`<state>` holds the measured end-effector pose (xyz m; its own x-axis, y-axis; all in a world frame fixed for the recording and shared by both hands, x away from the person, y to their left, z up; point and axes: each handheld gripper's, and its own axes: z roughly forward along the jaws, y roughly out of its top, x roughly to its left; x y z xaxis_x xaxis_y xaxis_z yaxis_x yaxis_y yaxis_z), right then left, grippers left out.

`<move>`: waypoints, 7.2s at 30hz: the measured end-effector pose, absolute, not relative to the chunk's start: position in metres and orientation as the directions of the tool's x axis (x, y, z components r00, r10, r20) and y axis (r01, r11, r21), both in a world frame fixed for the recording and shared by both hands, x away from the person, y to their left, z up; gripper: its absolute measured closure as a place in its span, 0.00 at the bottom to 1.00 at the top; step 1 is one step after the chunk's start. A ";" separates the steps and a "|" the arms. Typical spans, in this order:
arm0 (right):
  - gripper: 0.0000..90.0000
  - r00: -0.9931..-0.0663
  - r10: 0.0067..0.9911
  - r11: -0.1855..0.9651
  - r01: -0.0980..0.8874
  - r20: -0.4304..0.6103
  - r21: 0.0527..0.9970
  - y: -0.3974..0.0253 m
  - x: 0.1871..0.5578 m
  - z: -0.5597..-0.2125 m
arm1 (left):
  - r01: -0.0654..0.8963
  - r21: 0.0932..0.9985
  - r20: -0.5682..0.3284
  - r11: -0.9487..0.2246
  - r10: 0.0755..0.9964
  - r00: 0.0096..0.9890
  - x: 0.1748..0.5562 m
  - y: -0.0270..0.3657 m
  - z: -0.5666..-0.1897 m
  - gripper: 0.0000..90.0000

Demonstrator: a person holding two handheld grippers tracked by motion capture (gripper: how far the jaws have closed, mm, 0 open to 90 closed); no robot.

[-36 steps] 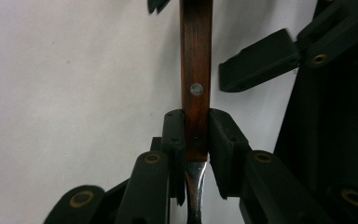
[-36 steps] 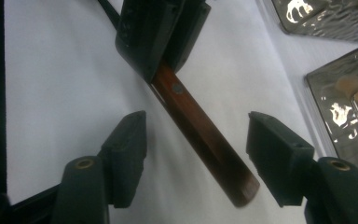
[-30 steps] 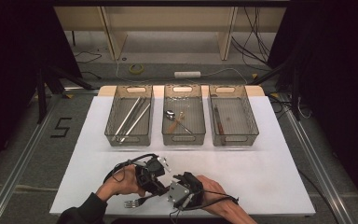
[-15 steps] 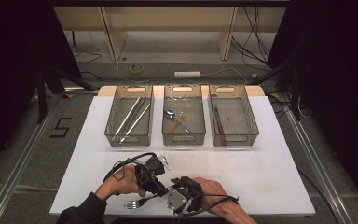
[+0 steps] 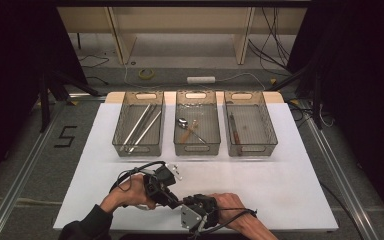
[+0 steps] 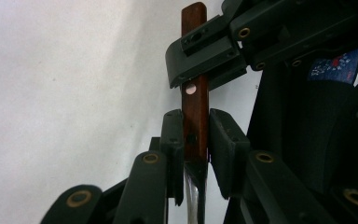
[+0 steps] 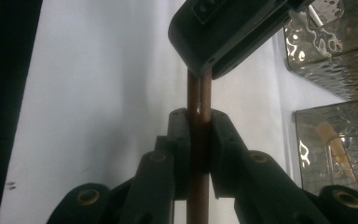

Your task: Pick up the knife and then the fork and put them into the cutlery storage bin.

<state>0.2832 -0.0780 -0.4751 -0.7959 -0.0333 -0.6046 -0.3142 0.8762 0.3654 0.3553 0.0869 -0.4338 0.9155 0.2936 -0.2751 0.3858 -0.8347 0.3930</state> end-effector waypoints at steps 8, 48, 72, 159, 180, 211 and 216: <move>0.91 -0.796 -0.024 0.882 -0.301 -0.604 0.362 -0.082 0.284 -0.474 | 0.389 0.434 -0.154 -0.812 0.359 0.921 0.357 0.096 -0.420 0.55; 0.91 -0.780 0.305 0.871 -0.003 -0.546 0.492 -0.151 0.335 -0.447 | 0.355 0.869 -0.051 -0.346 0.650 0.758 0.349 0.161 -0.404 0.24; 0.90 -0.724 0.610 0.670 0.253 -0.322 0.698 -0.194 0.370 -0.418 | 0.356 0.894 -0.048 -0.272 0.733 0.679 0.335 0.184 -0.428 0.23; 0.63 -0.434 0.888 0.201 0.663 0.151 0.721 -0.243 0.459 -0.406 | 0.366 0.892 -0.048 -0.266 0.748 0.662 0.329 0.187 -0.430 0.20; 0.38 -0.624 0.749 0.153 0.491 0.223 0.858 -0.222 0.375 -0.413 | 0.373 0.891 -0.064 -0.261 0.740 0.670 0.332 0.183 -0.430 0.20; 0.28 -0.663 0.726 0.138 0.402 0.184 0.905 -0.231 0.321 -0.429 | 0.395 0.902 -0.156 -0.176 0.720 0.677 0.328 0.189 -0.427 0.19; 0.27 -0.648 0.744 0.148 0.396 0.162 0.906 -0.231 0.318 -0.431 | 0.396 0.904 -0.169 -0.161 0.716 0.678 0.327 0.190 -0.427 0.19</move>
